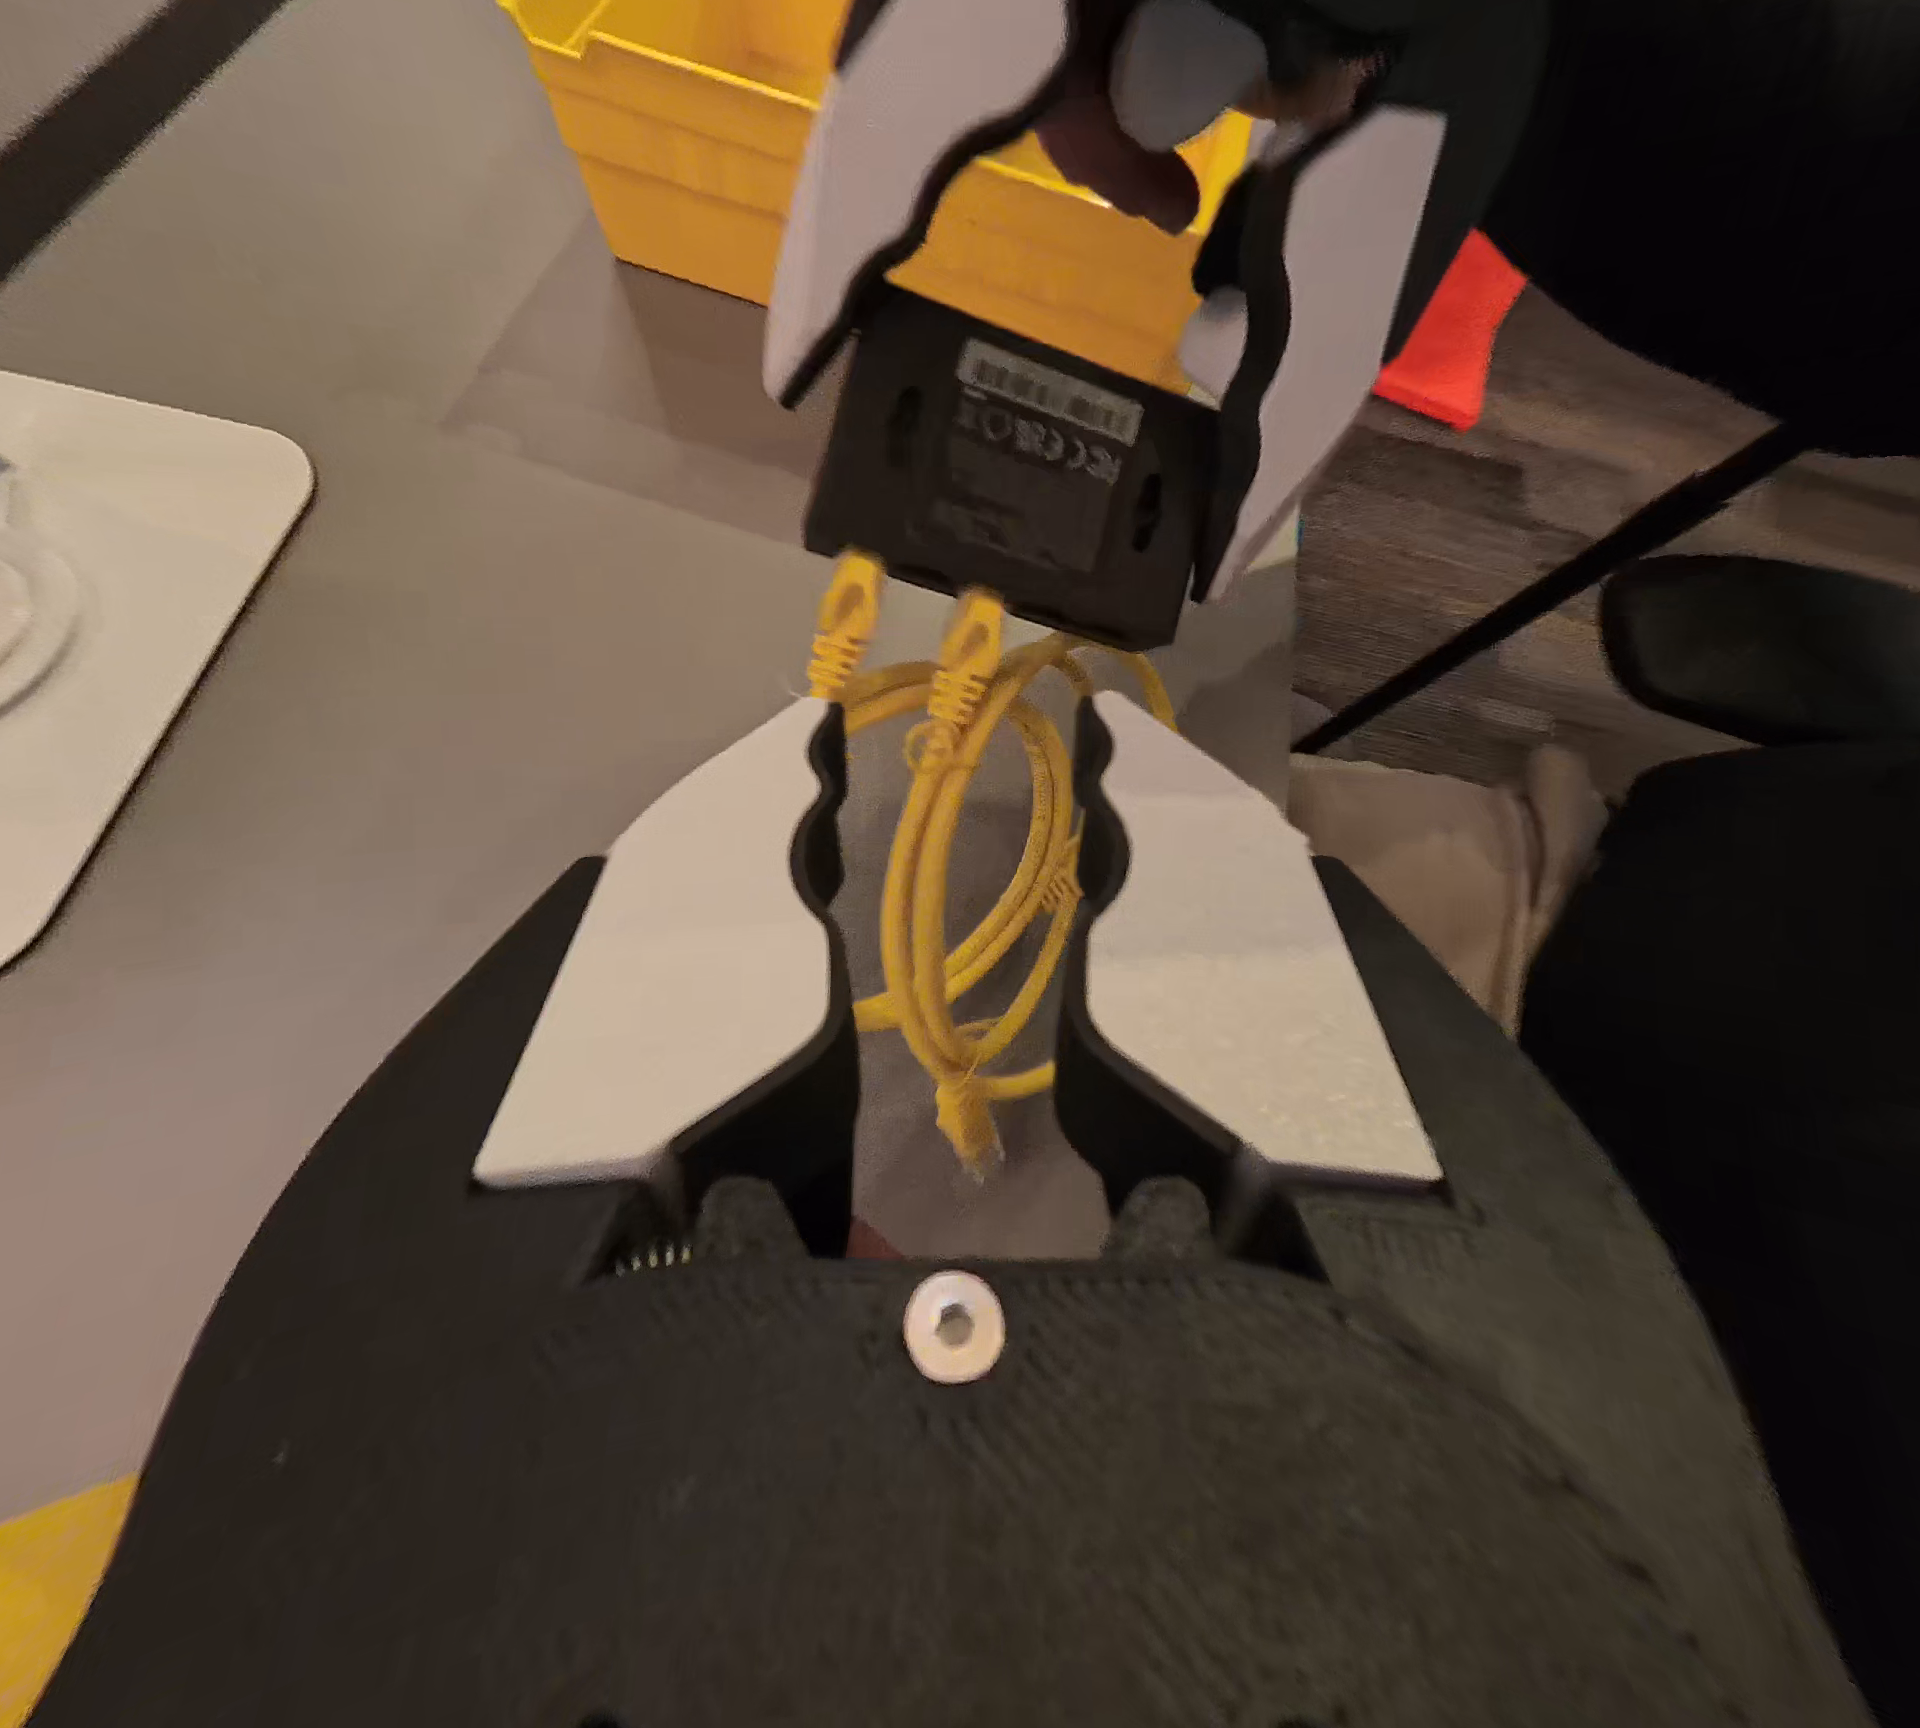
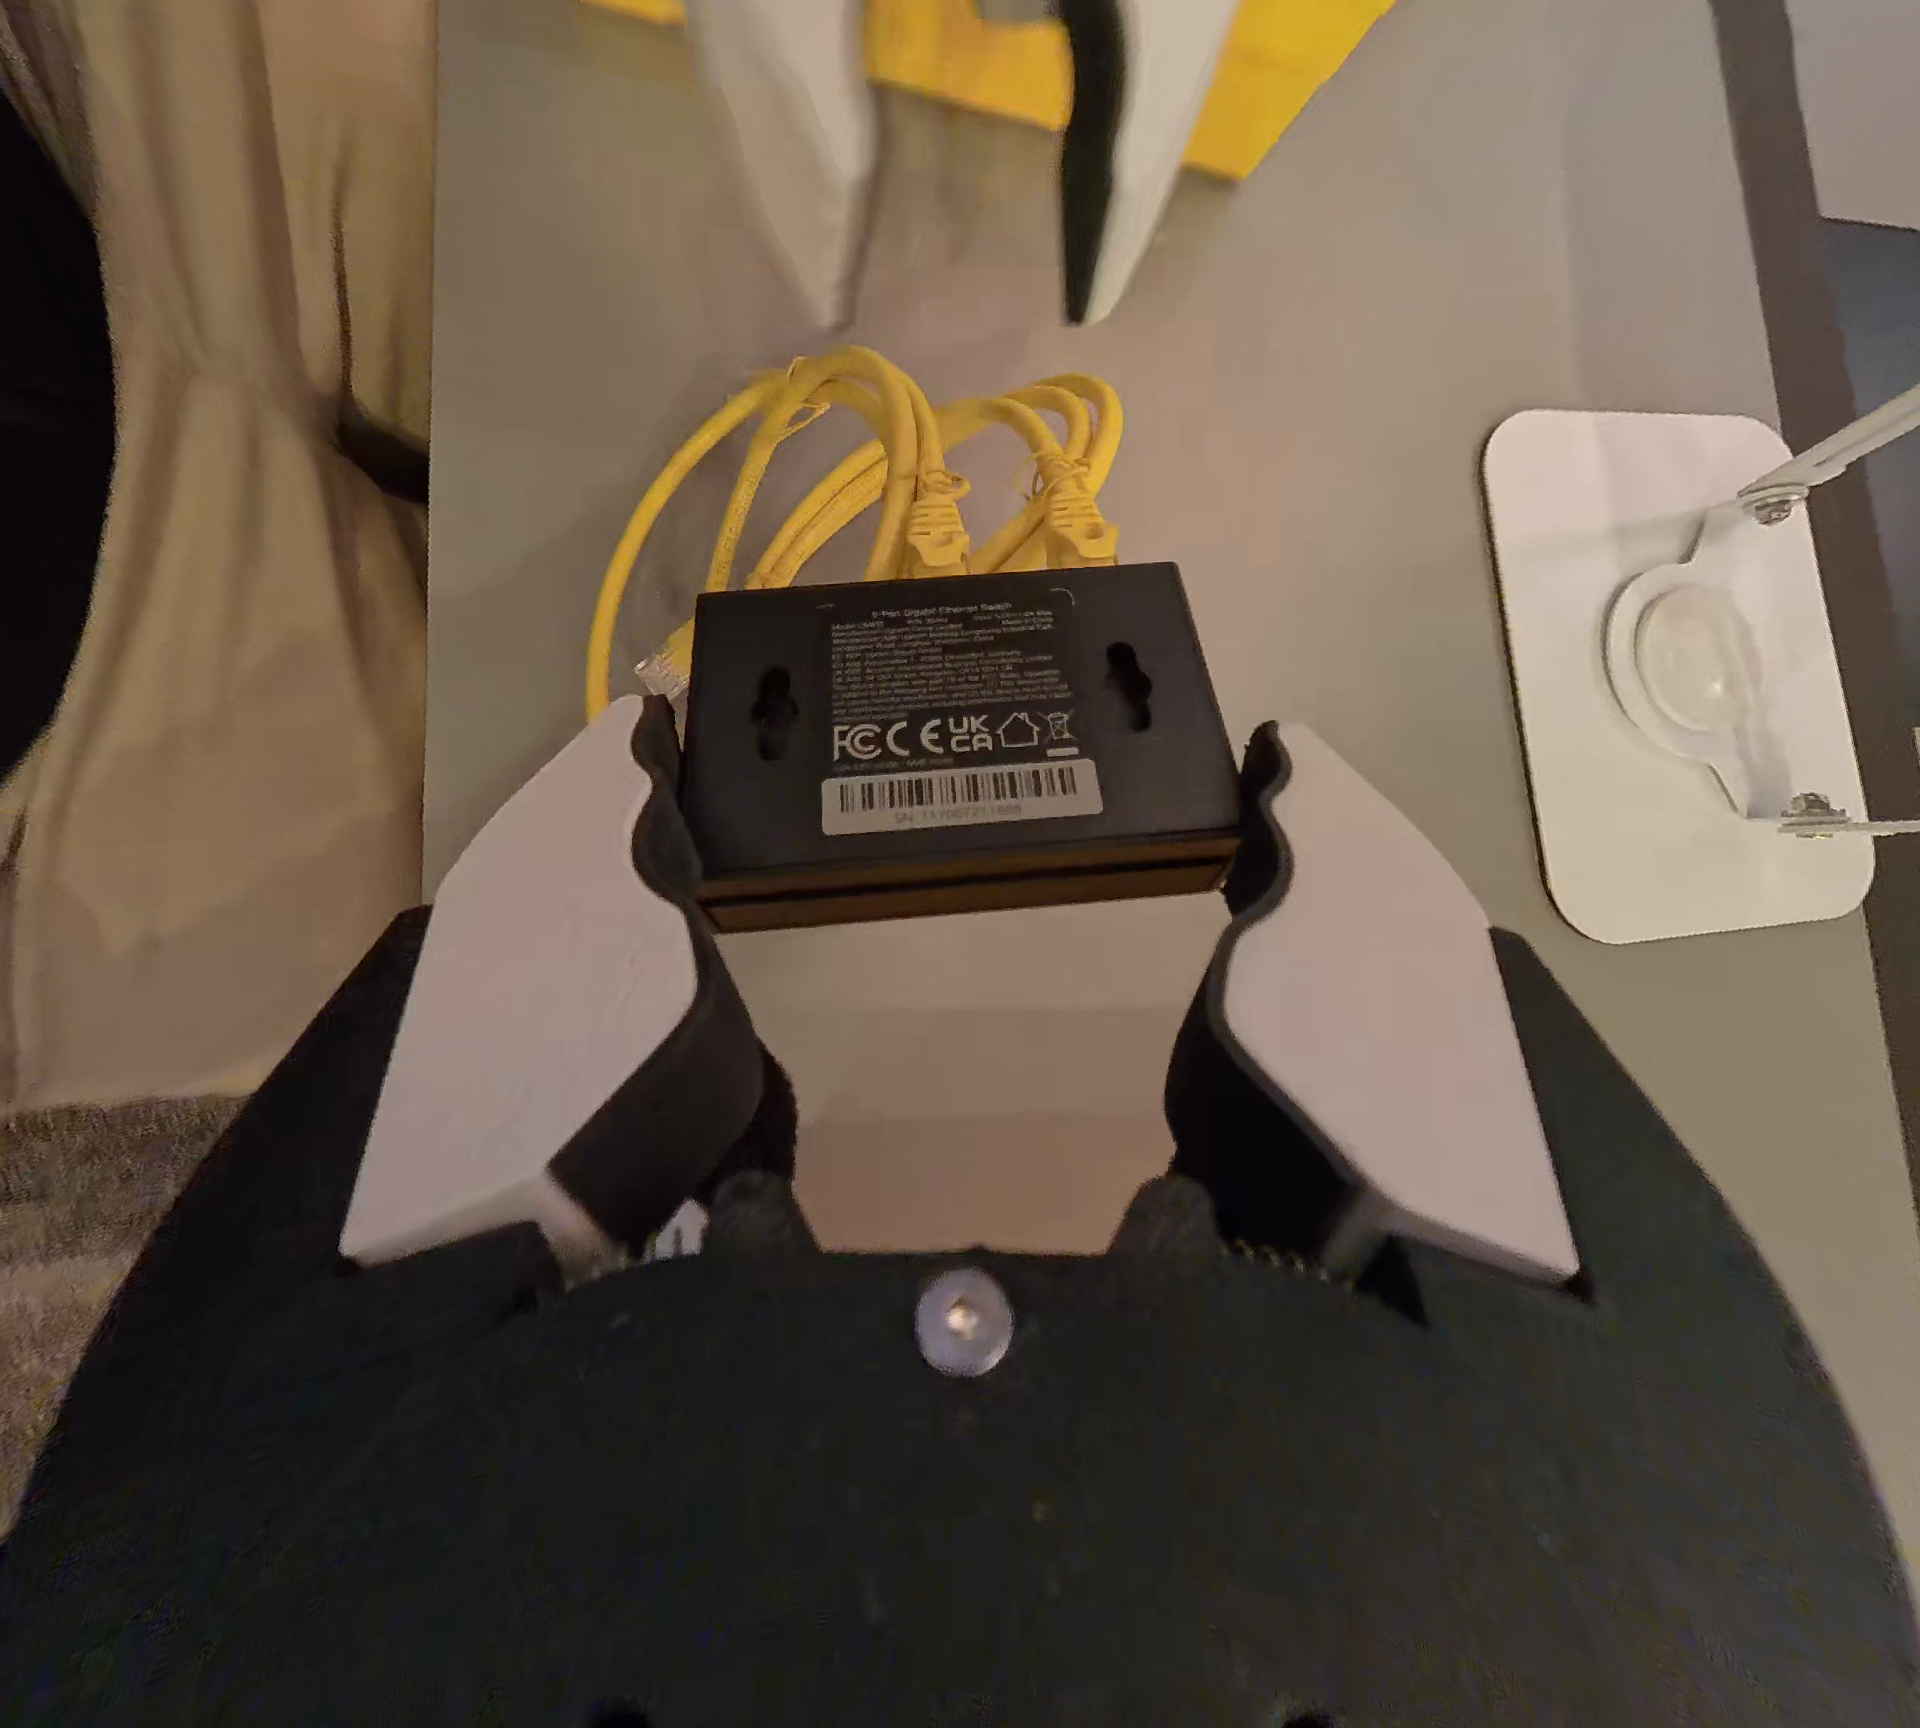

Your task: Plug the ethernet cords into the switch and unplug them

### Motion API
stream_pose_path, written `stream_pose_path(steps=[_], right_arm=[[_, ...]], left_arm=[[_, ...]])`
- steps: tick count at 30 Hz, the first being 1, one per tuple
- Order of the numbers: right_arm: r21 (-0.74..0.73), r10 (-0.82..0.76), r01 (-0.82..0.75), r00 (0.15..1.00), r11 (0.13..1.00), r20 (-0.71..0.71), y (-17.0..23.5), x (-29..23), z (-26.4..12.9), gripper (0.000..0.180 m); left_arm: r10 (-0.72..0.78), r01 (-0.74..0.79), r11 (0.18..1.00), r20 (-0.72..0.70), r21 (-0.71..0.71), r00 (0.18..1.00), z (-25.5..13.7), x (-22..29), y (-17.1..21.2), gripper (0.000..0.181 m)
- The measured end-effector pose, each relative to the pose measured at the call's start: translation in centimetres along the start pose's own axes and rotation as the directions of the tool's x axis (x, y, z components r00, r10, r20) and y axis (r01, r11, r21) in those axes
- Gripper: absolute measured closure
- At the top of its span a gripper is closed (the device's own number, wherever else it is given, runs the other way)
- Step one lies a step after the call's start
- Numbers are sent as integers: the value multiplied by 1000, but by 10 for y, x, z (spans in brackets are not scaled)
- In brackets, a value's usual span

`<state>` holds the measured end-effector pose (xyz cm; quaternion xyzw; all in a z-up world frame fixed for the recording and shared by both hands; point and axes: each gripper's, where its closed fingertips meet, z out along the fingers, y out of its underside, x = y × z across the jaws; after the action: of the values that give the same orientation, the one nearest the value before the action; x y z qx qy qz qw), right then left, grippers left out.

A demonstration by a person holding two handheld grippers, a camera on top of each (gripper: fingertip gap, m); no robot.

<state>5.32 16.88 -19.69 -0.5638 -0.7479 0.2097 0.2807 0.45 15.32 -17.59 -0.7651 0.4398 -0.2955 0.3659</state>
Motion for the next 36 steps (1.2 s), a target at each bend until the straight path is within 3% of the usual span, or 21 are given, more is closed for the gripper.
stream_pose_path(steps=[4,6,7,9,11,12,16,19,21,25,29,31,35,36], right_arm=[[107,105,-108,994,988,33,-13,6,-6,78],[139,146,-155,987,978,72,-19,4,-6,79],[150,159,-171,984,974,85,-22,2,-5,78],[168,182,-200,976,965,118,-30,-3,-3,78],[184,210,-227,972,956,108,-35,-2,-3,78],[185,205,-220,974,958,96,-35,-1,-3,78],[161,145,-147,989,976,20,-32,-1,-2,77],[53,-27,37,983,998,-182,-26,2,-10,72],[31,-143,157,950,987,-277,-34,-2,-18,87],[-181,-400,357,801,917,-446,-32,-3,-17,120],[-410,-624,471,575,781,-529,-33,4,-13,150],[-473,-660,461,542,751,-520,-28,7,-10,151],[-409,-601,441,582,799,-547,-30,6,-9,150],[-376,-566,422,612,825,-553,-29,6,-9,150]], left_arm=[[224,-219,974,251,-48,942,9,0,16,103],[360,-332,933,392,-140,846,13,-5,22,100],[446,-392,895,480,-215,755,10,-14,22,101],[572,-508,811,576,-290,584,4,-16,9,133],[631,-525,768,574,-367,522,7,-17,10,160],[632,-525,766,580,-371,514,7,-18,10,162],[665,-521,745,530,-417,526,8,-18,13,163],[636,-475,771,485,-425,600,6,-20,18,164],[604,-444,793,449,-416,658,4,-19,20,164],[594,-421,794,414,-439,690,-3,-19,16,164],[612,-416,765,352,-491,708,-1,-10,17,164],[612,-402,755,337,-518,715,-2,-9,21,164],[580,-397,786,343,-473,739,-5,-6,20,161],[580,-394,787,354,-475,734,-11,-8,19,149]])
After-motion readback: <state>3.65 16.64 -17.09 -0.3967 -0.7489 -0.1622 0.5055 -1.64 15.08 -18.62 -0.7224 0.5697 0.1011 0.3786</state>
